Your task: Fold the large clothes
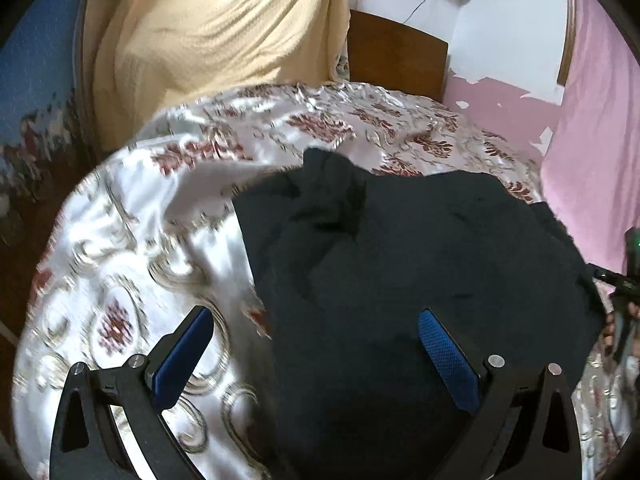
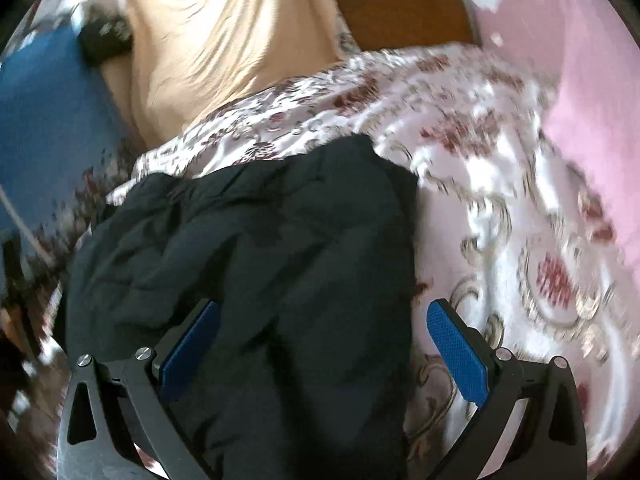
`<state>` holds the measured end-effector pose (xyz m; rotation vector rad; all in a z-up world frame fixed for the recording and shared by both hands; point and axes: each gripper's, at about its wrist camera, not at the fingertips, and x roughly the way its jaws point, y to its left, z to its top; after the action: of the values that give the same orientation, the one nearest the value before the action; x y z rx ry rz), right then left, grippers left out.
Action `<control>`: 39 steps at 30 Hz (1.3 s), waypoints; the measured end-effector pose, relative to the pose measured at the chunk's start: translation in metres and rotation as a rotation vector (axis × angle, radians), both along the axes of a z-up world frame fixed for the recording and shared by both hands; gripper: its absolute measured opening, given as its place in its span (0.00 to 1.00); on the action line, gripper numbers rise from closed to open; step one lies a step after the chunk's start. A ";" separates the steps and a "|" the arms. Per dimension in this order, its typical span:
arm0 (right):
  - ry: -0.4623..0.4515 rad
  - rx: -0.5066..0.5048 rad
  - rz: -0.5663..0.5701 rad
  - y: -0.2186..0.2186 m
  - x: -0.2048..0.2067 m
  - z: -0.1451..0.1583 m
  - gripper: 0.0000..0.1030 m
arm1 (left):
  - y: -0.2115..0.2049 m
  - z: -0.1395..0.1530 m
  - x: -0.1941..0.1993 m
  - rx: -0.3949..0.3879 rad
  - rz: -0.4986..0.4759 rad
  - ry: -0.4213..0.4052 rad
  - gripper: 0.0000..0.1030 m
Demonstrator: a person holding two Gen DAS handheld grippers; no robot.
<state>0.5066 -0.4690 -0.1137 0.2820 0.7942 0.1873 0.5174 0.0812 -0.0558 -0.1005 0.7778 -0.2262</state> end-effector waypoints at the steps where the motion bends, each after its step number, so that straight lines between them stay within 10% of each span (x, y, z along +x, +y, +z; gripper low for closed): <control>1: 0.014 0.046 -0.014 -0.006 0.001 -0.005 0.98 | 0.002 -0.003 0.001 -0.017 -0.002 0.009 1.00; 26: 0.217 0.229 0.152 0.016 0.060 -0.081 0.99 | 0.005 -0.071 0.049 -0.184 -0.190 0.328 1.00; 39: 0.153 0.249 0.125 0.018 0.053 -0.091 0.99 | -0.029 -0.059 0.034 -0.051 -0.091 0.321 1.00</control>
<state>0.5596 -0.4507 -0.2046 0.4864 0.9419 0.3873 0.5513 0.0518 -0.1149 -0.1520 1.0976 -0.3215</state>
